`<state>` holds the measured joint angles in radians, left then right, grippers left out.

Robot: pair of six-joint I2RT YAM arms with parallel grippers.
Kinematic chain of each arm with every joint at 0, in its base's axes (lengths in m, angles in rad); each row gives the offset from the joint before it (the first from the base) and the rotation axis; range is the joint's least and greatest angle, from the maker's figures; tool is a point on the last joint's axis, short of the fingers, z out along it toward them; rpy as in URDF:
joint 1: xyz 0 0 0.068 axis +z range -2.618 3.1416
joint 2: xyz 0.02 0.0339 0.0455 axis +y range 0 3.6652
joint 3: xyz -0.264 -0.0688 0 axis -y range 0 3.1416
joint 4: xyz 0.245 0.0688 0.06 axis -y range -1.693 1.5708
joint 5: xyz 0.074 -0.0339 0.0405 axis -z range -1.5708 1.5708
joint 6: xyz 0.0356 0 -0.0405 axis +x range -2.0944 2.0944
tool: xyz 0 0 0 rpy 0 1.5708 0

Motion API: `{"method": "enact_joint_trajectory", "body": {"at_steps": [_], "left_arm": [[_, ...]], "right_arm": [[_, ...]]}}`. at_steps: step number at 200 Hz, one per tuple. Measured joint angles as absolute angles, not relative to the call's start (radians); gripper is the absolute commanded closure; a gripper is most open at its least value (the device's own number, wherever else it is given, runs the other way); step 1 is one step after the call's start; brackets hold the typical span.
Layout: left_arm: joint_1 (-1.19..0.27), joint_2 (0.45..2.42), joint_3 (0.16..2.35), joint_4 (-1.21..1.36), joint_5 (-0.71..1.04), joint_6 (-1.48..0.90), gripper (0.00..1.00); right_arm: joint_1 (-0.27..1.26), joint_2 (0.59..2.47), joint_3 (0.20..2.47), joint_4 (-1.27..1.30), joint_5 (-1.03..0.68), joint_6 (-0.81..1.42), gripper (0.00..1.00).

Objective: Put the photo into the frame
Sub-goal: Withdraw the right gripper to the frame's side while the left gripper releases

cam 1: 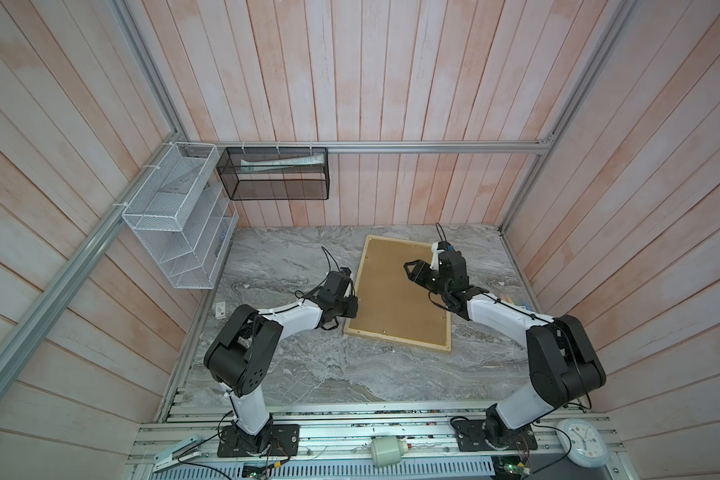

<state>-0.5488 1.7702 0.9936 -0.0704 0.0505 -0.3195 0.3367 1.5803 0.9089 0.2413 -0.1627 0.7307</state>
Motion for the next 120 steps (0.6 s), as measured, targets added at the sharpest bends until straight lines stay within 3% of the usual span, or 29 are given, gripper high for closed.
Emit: {"method": "enact_joint_trajectory", "body": {"at_steps": [28, 77, 120], "left_arm": [[-0.549, 1.731, 0.987, -0.089, 0.028, -0.333, 0.68], [-0.563, 1.578, 0.86, -0.089, -0.006, -0.5, 0.66], [-0.67, 1.557, 0.775, -0.094, -0.027, -0.687, 0.65]], "right_arm": [[0.214, 1.541, 0.836, 0.147, -0.183, 0.653, 0.3], [0.128, 1.536, 0.792, -0.008, -0.176, 0.543, 0.32], [0.107, 1.574, 0.796, -0.079, -0.165, 0.495, 0.35]]}}
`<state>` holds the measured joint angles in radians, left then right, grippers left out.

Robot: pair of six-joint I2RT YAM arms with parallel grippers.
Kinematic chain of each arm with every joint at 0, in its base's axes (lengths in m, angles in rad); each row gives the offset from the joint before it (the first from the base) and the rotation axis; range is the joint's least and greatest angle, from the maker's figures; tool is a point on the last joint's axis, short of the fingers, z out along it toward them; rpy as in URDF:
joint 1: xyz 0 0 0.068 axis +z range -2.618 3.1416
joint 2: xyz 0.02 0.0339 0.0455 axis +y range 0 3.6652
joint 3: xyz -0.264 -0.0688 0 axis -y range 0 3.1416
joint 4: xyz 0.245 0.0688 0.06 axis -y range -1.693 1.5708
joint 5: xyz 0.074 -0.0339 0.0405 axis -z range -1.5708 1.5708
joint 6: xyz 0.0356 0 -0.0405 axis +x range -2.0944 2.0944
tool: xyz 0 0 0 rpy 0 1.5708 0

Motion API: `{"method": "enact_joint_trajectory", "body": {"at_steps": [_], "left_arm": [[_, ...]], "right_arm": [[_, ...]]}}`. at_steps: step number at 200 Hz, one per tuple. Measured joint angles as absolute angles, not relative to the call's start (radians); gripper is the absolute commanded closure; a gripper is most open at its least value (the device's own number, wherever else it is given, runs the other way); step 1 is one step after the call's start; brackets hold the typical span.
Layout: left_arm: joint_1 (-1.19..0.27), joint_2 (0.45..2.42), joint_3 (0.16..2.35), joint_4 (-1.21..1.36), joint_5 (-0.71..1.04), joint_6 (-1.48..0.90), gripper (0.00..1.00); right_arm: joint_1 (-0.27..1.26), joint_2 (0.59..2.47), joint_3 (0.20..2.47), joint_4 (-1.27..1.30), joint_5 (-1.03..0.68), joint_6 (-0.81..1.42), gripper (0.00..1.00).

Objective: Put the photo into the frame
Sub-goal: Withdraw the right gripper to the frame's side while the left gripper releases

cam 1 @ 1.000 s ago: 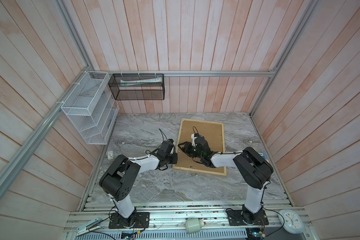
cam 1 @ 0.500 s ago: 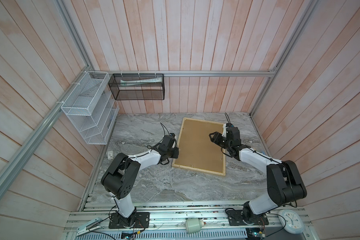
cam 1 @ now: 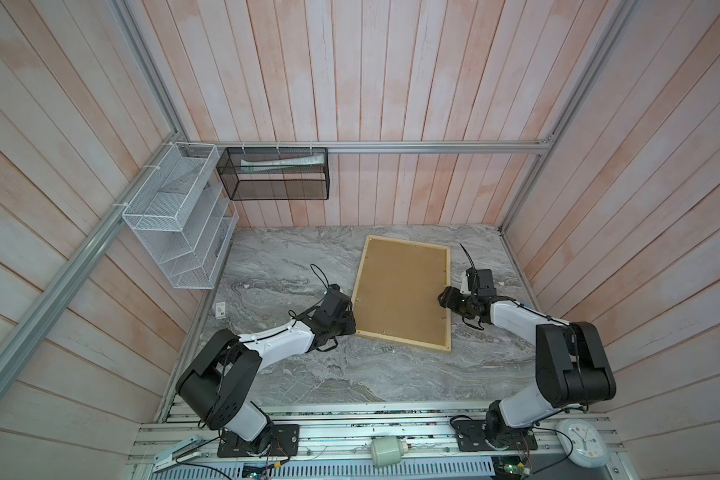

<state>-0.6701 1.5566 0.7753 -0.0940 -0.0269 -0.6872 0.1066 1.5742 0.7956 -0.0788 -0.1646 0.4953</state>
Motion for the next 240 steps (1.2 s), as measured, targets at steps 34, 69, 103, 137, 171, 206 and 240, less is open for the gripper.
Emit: {"method": "enact_joint_trajectory", "body": {"at_steps": [34, 69, 103, 137, 171, 206, 240], "left_arm": [[-0.703, 1.565, 0.775, -0.09, -0.031, -0.767, 0.65], [-0.702, 1.582, 0.775, -0.091, -0.031, -0.791, 0.64], [-0.702, 1.586, 0.775, -0.089, -0.031, -0.799, 0.64], [-0.702, 1.586, 0.775, -0.09, -0.034, -0.807, 0.64], [-0.703, 1.586, 0.775, -0.091, -0.041, -0.818, 0.64], [-0.704, 1.578, 0.775, -0.107, -0.063, -0.824, 0.63], [-0.704, 1.571, 0.775, -0.128, -0.086, -0.824, 0.63]], "right_arm": [[0.107, 1.607, 0.813, -0.1, -0.164, 0.488, 0.38], [0.107, 1.621, 0.812, -0.094, -0.216, 0.493, 0.4], [0.096, 1.628, 0.8, -0.075, -0.239, 0.51, 0.5], [0.096, 1.658, 0.8, -0.053, -0.254, 0.524, 0.59], [0.095, 1.669, 0.789, -0.01, -0.274, 0.547, 0.64], [0.094, 1.662, 0.704, 0.142, -0.331, 0.643, 0.73], [0.102, 1.632, 0.567, 0.356, -0.378, 0.81, 0.73]]}}
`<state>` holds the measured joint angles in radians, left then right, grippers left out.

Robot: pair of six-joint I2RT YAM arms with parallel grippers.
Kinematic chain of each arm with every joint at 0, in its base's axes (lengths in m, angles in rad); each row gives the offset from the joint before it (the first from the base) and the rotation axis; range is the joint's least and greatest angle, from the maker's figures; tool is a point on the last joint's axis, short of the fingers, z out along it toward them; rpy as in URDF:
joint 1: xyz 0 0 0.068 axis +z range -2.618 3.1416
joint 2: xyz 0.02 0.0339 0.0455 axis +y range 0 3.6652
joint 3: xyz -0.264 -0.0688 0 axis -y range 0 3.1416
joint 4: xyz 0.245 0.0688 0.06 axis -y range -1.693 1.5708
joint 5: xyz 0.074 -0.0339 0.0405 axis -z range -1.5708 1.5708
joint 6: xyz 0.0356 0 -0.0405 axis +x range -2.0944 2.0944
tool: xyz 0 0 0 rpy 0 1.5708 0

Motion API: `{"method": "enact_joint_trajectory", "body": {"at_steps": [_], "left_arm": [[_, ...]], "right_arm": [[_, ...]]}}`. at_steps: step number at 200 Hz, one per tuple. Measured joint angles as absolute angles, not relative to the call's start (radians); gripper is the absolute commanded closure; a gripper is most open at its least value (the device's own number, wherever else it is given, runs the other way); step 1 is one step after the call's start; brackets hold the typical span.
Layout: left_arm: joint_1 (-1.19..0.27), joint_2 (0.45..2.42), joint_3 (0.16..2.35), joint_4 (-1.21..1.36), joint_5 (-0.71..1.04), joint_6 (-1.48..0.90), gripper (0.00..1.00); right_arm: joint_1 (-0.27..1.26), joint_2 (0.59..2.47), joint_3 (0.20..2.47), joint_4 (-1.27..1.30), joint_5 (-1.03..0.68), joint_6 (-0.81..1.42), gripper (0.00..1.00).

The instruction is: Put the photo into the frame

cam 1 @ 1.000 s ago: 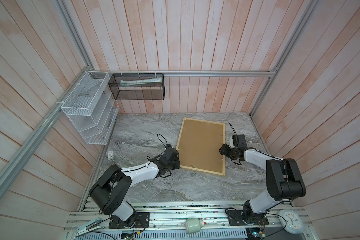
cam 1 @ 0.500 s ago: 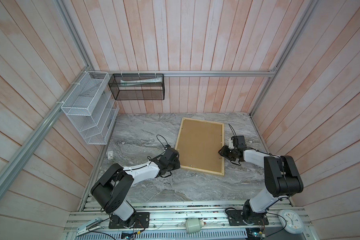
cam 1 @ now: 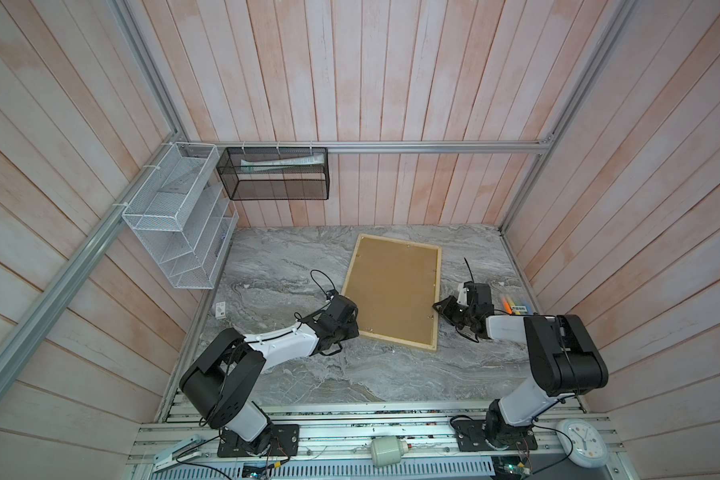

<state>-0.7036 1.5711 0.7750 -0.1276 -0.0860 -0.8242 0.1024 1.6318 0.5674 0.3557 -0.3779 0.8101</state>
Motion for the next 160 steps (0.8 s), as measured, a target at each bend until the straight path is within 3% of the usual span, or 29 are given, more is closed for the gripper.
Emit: {"method": "enact_joint_trajectory", "body": {"at_steps": [83, 160], "left_arm": [[-0.704, 1.558, 0.775, -0.178, -0.145, -0.828, 0.61], [-0.721, 1.511, 0.749, -0.25, -0.154, -0.876, 0.59]], "right_arm": [[0.28, 1.454, 0.354, 0.475, -0.218, 1.149, 0.73], [0.302, 1.455, 0.355, 0.484, -0.189, 1.177, 0.66]]}}
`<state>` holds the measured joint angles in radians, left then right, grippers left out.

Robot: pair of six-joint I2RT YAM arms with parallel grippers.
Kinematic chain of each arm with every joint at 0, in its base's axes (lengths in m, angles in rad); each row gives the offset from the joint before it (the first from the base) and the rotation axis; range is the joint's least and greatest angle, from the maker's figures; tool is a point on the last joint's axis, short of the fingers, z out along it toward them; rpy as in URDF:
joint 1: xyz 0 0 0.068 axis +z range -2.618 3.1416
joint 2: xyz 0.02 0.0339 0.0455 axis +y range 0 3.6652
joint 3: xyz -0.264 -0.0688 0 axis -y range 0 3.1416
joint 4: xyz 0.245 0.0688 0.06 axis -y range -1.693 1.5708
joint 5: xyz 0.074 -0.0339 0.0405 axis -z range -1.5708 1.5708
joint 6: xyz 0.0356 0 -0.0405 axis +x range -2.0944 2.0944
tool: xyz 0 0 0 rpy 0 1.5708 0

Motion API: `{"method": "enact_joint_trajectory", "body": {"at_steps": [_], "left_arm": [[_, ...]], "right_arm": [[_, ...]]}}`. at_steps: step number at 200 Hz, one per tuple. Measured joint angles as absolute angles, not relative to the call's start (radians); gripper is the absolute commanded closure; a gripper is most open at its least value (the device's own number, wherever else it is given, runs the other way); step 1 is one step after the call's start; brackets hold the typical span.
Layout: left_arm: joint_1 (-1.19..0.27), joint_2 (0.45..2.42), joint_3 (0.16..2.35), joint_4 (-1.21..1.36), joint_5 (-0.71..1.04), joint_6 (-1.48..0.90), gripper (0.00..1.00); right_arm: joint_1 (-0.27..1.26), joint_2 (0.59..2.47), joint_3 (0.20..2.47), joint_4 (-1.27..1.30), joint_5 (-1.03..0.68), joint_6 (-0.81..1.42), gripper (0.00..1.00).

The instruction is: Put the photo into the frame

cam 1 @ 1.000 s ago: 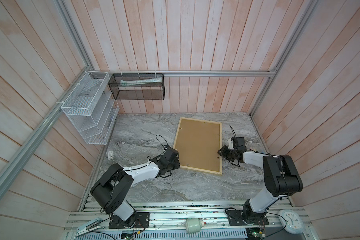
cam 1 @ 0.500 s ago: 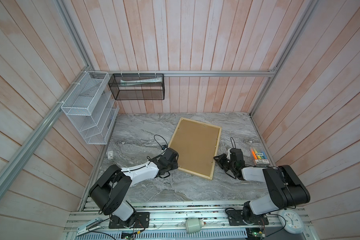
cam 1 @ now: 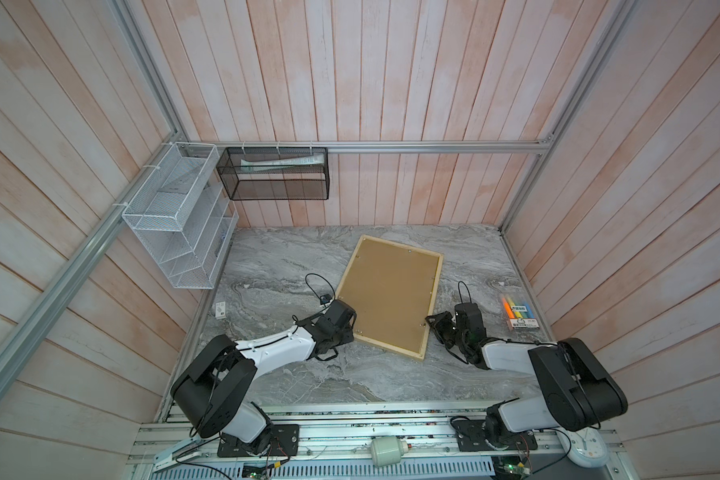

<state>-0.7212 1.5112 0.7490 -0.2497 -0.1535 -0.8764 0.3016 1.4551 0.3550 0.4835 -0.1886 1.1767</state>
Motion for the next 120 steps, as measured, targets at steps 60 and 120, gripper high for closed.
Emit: {"method": "enact_joint_trajectory", "body": {"at_steps": [60, 120], "left_arm": [[-0.721, 1.532, 0.746, -0.245, -0.15, -0.887, 0.58], [-0.697, 1.583, 0.762, -0.186, -0.142, -0.878, 0.57]], "right_arm": [[0.321, 1.47, 0.369, 0.507, -0.212, 1.125, 0.53], [0.335, 1.47, 0.369, 0.508, -0.212, 1.106, 0.55]]}}
